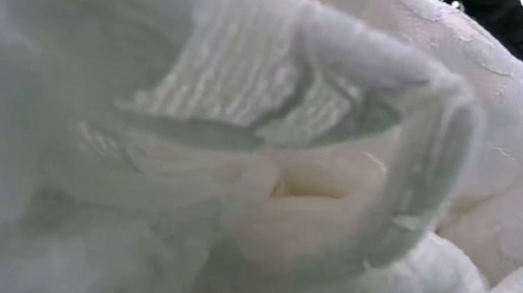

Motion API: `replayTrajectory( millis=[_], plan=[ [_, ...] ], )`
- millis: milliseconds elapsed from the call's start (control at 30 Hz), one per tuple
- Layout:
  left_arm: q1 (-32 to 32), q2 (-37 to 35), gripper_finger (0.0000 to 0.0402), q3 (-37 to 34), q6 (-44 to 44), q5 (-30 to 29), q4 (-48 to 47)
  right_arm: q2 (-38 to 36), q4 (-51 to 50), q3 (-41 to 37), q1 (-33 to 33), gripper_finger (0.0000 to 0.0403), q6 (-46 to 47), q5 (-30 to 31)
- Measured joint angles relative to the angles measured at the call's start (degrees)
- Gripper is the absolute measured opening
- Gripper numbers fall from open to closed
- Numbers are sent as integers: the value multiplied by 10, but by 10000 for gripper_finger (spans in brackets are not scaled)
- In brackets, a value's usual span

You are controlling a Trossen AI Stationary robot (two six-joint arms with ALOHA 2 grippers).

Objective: Sort clothes
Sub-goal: Put the green shirt into the white bin

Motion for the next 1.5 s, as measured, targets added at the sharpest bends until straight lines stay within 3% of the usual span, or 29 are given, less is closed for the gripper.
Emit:
replayTrajectory(
  millis=[333, 800, 1500],
  plan=[
    [0, 0, 0, 0, 0, 0, 0, 48, -13, 0, -4, 13, 12, -23],
    [0, 0, 0, 0, 3, 0, -5, 62, -231, 0, -5, 13, -63, -88],
    [0, 0, 0, 0, 3, 0, -9, 61, -554, 0, -4, 13, -208, -90]
  ],
)
